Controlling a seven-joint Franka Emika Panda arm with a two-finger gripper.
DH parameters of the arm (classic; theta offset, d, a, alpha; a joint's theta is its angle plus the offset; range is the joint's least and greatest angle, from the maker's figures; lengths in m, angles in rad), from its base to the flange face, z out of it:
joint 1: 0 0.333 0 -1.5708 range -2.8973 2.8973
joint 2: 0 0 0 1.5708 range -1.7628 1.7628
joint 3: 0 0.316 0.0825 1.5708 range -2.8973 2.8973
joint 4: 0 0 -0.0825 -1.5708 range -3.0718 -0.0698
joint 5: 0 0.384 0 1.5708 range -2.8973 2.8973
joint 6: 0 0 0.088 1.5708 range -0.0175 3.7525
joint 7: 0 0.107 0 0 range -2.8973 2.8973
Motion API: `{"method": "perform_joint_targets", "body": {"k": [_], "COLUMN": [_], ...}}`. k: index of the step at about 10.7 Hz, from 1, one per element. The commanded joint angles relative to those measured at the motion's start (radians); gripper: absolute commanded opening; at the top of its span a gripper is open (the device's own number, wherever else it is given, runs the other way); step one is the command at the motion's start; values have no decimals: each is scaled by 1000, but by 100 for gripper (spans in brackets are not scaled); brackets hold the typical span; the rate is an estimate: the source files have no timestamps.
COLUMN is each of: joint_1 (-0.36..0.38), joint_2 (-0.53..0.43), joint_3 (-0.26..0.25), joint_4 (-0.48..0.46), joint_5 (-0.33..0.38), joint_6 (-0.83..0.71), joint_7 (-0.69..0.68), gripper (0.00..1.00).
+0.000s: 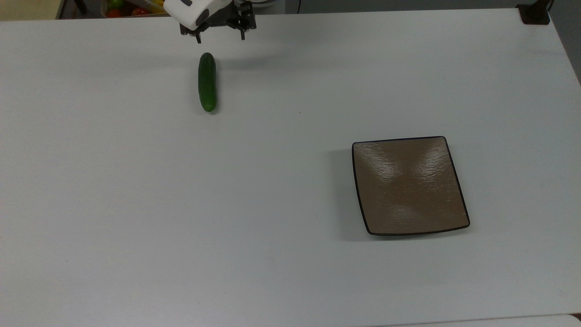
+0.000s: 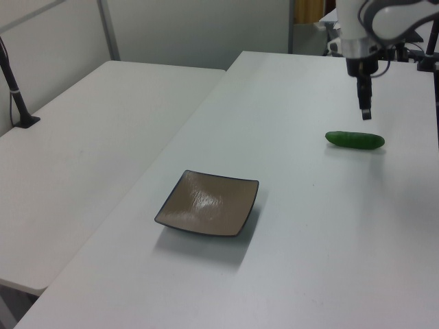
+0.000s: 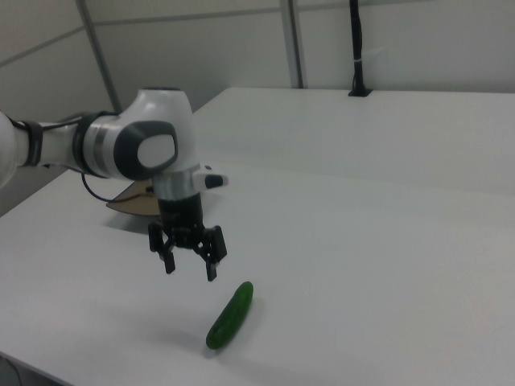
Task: Cucumber placed on a ceramic plate
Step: 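Move the open gripper over the green cucumber and lower it, then close the gripper around the middle of the cucumber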
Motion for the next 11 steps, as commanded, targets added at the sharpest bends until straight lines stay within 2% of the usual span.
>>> {"method": "perform_joint_targets", "body": {"k": [1,8,11], "joint_1": [-28,-81,-86], "joint_2": [-26,8,49], "joint_3": [-2,-6,-6], "joint_4": [-104,-262,-271], "joint_5": [-11,-11,-11], "joint_6": [128,520,578], "joint_7": [-19,-19,-27], "gripper": [100,100,100]}}
